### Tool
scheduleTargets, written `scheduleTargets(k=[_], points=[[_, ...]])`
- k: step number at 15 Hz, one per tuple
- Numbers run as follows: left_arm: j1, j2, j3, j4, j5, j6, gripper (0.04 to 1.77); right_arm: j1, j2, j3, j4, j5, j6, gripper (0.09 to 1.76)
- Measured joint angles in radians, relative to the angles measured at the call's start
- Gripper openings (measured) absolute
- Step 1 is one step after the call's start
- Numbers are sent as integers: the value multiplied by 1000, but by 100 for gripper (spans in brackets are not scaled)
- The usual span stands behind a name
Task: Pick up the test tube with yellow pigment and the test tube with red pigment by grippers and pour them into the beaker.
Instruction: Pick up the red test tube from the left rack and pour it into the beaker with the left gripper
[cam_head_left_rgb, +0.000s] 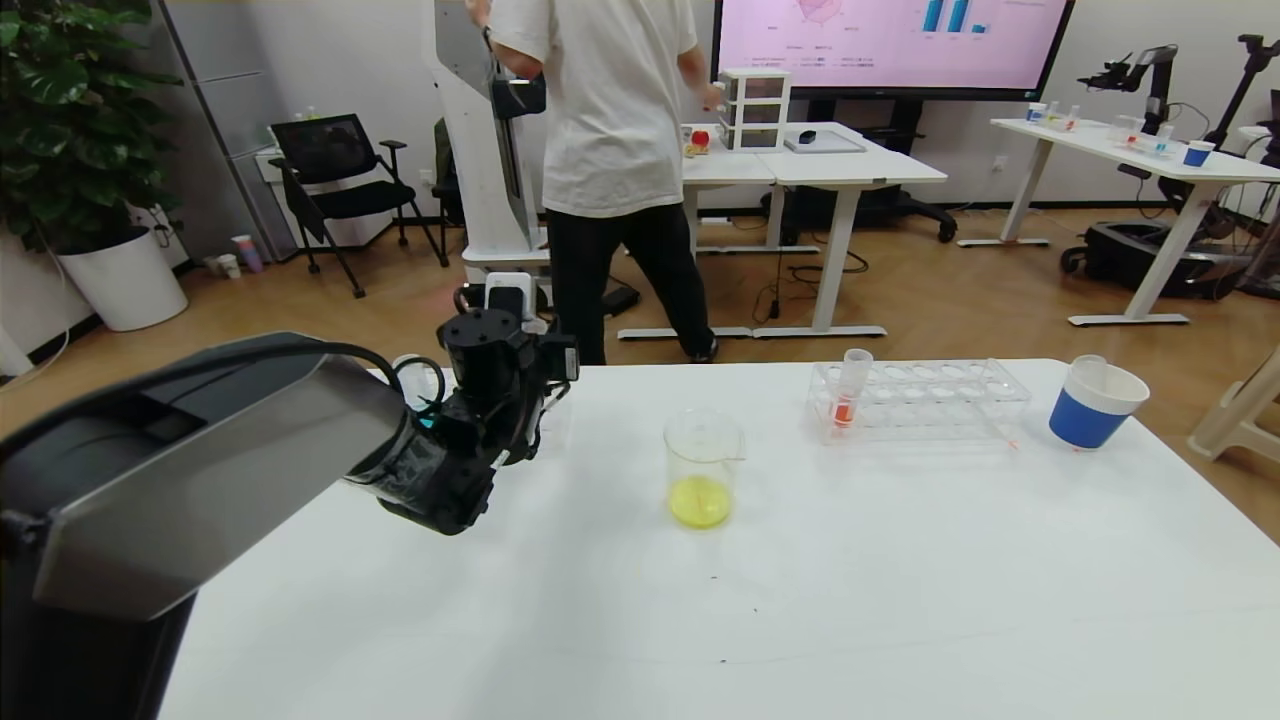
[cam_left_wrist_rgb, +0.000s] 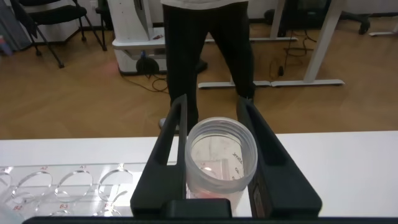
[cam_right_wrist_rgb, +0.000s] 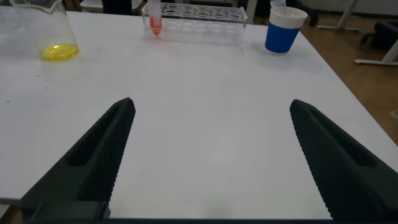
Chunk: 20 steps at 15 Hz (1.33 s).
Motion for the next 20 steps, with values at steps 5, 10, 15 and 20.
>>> scheduleTargets(k=[5, 10, 15, 20], points=[[-7, -91, 1, 45, -16, -1, 54, -1, 0, 0, 0, 0, 0, 174], [-29, -143, 11, 117, -240, 50, 54, 0, 0, 0, 0, 0, 0, 174], [-46, -187, 76, 97, -553, 369, 54, 0, 0, 0, 0, 0, 0, 174], [-68, -197, 101, 97, -722, 683, 54, -1, 0, 0, 0, 0, 0, 174]])
